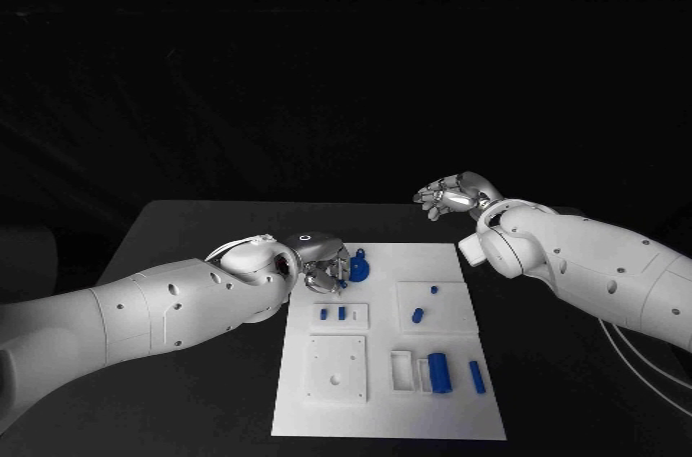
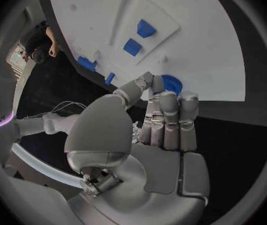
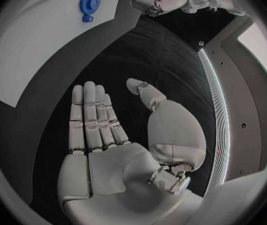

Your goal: Assemble the parts on the task board

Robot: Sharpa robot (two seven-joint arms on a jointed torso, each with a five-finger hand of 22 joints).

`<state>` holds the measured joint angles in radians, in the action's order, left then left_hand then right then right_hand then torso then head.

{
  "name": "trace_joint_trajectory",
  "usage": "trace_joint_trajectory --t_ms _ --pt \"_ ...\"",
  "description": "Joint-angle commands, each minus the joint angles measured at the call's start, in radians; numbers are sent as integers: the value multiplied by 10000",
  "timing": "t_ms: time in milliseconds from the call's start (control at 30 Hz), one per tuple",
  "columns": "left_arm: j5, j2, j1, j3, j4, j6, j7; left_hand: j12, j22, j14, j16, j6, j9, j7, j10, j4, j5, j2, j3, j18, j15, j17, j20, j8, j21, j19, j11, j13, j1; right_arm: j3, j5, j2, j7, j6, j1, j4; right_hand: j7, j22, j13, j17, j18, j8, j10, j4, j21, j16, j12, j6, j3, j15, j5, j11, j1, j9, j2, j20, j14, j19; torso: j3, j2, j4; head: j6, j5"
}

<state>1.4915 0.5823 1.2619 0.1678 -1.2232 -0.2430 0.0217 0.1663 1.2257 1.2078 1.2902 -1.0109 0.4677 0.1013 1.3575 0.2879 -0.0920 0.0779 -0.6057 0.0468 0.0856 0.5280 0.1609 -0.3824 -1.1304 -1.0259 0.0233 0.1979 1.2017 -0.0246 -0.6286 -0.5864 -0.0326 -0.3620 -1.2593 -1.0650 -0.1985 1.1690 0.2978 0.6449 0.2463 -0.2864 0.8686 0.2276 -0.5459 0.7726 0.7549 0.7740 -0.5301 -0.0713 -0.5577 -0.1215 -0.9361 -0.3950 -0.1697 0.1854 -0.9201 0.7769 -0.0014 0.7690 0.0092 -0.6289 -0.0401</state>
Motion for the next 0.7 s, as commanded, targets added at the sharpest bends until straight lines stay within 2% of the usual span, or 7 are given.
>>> trace_joint_trajectory --t_ms 33,400,700 --pt "-36 66 8 -3 -9 130 -98 -71 -14 -9 -63 -72 13 13 9 -70 23 -57 -12 1206 28 -14 44 -17 62 1 0 16 -65 -3 -55 -1 -72 95 -2 -22 -213 10 -13 -14 155 -28 -77 -31 68 35 68 -86 -23 6 -46 16 1 13 89 -2 89 -38 -9 6 -9 -6 -19" --pt "35 281 3 3 -51 273 -173 -80 -14 3 -57 -98 22 6 36 -77 27 -54 -15 1197 34 -17 54 -17 63 -5 -7 32 -68 -3 -55 -26 -74 104 -2 -22 -214 13 -20 -16 155 -29 -77 -29 70 37 73 -86 -24 6 -47 16 -1 16 87 -2 89 -38 1 6 -13 -28 -44" --pt "37 254 -43 9 -50 304 -164 -89 -13 7 -52 -106 25 5 47 -81 32 -44 -11 1191 37 -18 59 -13 63 -8 -10 40 -77 -3 -55 -14 -78 110 -2 -26 -213 15 -25 -17 155 -31 -78 -28 71 38 76 -87 -25 6 -47 16 -3 17 88 -2 90 -38 6 6 -22 -32 -57"
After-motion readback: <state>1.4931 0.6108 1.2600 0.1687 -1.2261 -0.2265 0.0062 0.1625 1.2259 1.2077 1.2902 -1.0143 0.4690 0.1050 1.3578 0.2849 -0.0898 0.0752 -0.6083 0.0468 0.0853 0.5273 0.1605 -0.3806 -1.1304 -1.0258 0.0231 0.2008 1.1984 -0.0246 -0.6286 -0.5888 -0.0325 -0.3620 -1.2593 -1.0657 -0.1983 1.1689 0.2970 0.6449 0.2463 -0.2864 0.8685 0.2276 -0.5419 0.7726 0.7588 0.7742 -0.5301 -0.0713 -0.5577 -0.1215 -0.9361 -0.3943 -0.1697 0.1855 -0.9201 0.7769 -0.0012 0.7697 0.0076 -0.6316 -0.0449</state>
